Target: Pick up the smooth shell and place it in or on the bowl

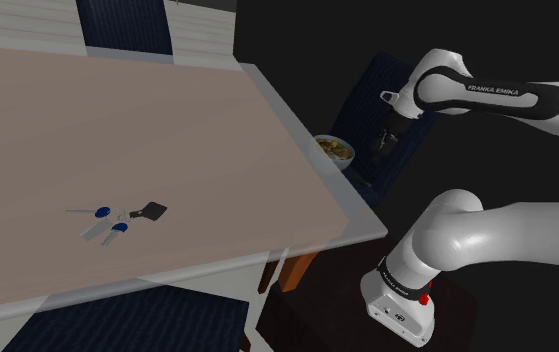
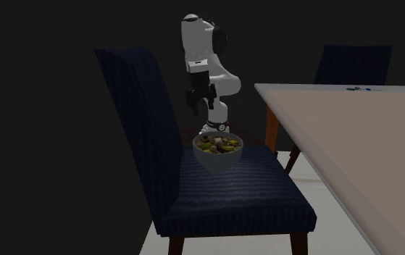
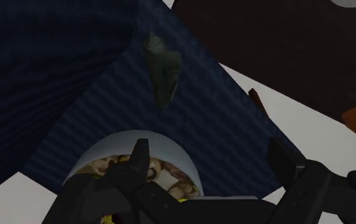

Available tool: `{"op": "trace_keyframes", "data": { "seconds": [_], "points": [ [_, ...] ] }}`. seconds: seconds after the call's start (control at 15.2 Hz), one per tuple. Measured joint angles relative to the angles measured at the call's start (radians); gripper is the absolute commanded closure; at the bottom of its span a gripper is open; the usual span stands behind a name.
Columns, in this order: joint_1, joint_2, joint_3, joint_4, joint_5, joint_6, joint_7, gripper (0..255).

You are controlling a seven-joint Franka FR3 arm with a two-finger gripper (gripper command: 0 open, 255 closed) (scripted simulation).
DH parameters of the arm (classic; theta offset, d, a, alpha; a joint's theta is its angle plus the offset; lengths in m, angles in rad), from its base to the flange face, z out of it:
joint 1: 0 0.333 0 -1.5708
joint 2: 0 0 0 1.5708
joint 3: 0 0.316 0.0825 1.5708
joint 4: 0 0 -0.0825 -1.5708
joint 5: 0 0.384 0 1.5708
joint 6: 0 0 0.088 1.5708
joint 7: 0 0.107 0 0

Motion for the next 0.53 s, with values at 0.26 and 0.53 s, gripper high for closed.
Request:
{"op": "trace_keyframes", "data": {
  "seconds": [0.26,0.53],
  "points": [
    [0.039,0.093,-0.161,-0.009,-0.05,0.118,-0.153,0],
    [0.116,0.194,-0.308,0.014,-0.053,0.219,-0.293,0]
  ]
}}
